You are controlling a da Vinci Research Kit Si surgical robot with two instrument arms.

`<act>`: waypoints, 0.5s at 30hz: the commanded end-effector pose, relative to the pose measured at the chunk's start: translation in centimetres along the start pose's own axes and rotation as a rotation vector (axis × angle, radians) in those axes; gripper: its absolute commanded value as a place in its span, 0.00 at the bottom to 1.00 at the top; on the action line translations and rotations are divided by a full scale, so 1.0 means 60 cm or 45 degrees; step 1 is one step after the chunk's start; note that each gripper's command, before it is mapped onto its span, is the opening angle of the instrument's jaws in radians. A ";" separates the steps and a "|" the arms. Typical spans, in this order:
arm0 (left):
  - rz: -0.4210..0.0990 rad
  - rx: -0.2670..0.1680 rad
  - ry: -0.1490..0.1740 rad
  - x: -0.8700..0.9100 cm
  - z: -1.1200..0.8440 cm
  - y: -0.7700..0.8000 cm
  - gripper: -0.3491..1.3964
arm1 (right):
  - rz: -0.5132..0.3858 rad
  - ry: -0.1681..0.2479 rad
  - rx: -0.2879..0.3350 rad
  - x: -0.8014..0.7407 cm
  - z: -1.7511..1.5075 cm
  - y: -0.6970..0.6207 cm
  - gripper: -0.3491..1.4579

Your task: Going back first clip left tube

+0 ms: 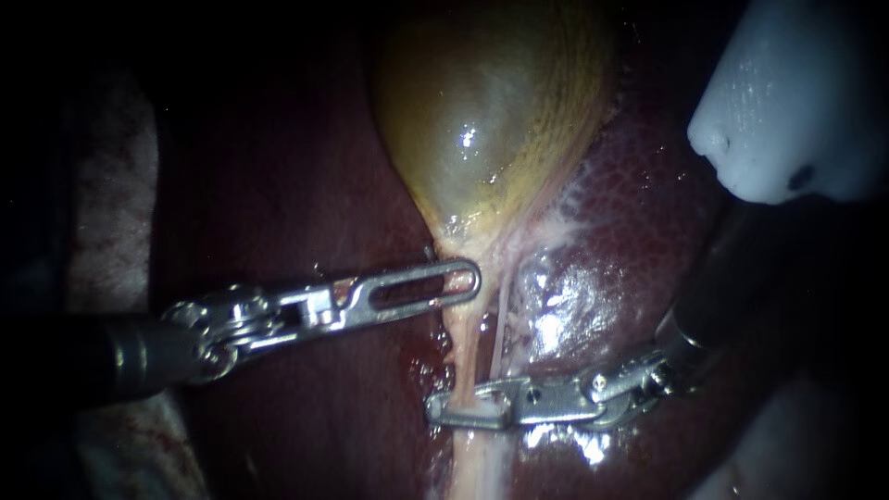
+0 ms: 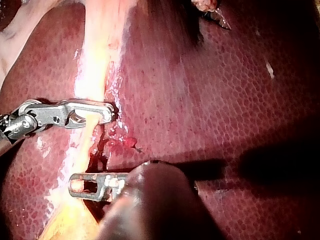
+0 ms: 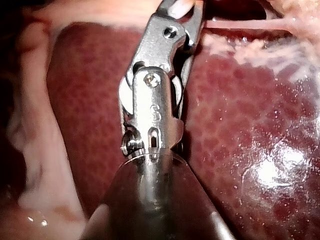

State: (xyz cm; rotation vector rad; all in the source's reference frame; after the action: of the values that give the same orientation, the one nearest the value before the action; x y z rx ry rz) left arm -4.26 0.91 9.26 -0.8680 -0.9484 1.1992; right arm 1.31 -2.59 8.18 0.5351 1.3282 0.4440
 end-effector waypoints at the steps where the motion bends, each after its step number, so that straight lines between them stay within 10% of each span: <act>1: 0.000 0.001 0.001 0.0000 0.0000 0.0000 0.00 | 0.000 0.000 0.001 0.0000 0.0000 -0.0001 0.00; 15: 0.000 0.001 0.001 0.0000 -0.0001 0.0000 0.00 | 0.012 -0.005 0.000 0.0001 0.0000 0.0004 0.15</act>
State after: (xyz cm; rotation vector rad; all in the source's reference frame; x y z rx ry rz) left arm -4.26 0.91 9.26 -0.8681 -0.9475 1.1990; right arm 1.31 -2.57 8.19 0.5390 1.3245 0.4482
